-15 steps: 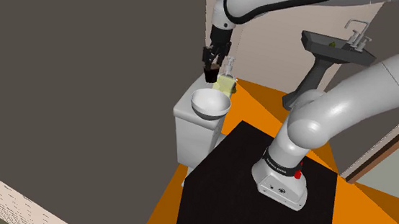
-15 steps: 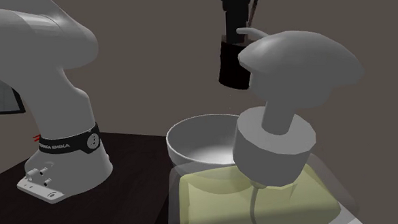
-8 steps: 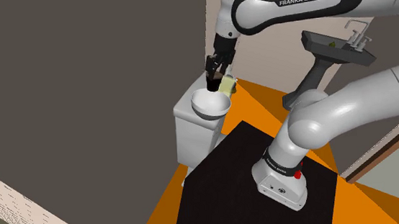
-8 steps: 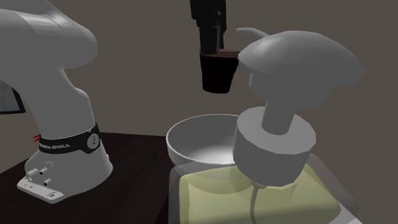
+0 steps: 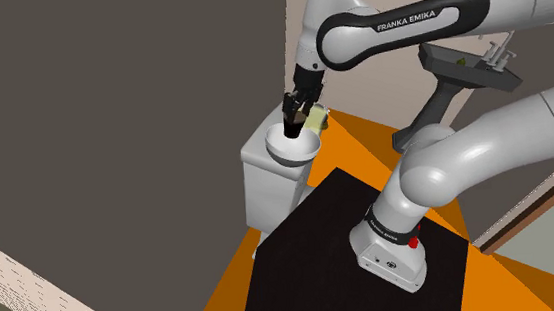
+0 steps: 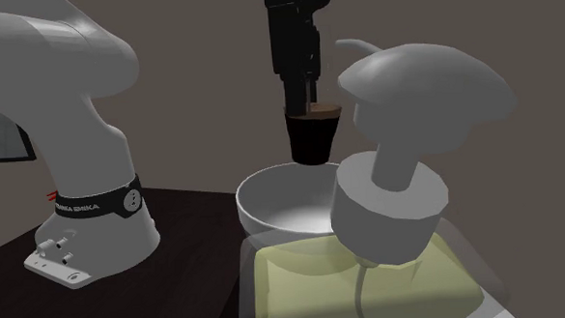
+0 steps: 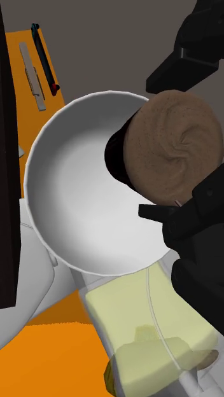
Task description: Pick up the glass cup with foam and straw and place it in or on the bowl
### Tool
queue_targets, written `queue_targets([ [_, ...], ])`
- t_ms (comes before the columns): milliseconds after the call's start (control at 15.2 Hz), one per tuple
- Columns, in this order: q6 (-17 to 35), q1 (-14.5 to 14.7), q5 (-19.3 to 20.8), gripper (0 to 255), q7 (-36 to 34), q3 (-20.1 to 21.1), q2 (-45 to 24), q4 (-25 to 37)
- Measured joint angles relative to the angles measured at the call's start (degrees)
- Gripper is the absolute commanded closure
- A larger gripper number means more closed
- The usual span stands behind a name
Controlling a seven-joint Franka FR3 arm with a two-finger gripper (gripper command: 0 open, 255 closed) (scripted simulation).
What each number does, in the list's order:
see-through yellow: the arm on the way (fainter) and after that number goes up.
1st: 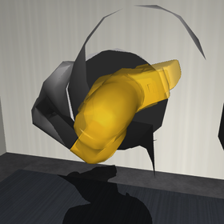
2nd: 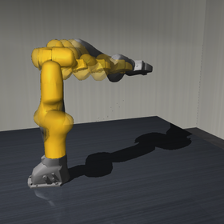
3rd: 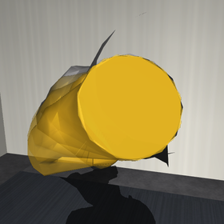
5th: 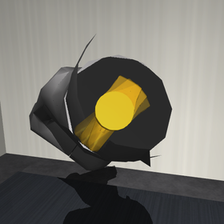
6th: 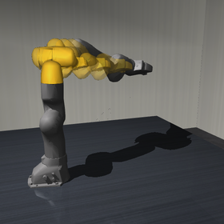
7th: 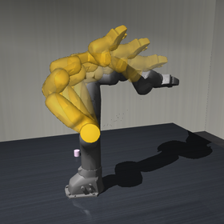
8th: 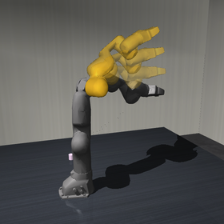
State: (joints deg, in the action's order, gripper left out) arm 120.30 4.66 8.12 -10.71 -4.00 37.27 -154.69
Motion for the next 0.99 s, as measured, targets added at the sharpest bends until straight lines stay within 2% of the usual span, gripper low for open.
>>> queue_targets([
  [264, 3.64, -0.12, 0.31, 255, -0.3, -0.15, -1.46, -2.19],
  [660, 4.6, -0.18, 0.42, 255, -0.34, -0.22, -1.88, -2.7],
  [726, 4.61, -0.18, 0.42, 0, -0.34, -0.23, -1.89, -2.7],
  [990, 4.63, -0.19, 0.42, 0, -0.34, -0.23, -1.89, -2.7],
])
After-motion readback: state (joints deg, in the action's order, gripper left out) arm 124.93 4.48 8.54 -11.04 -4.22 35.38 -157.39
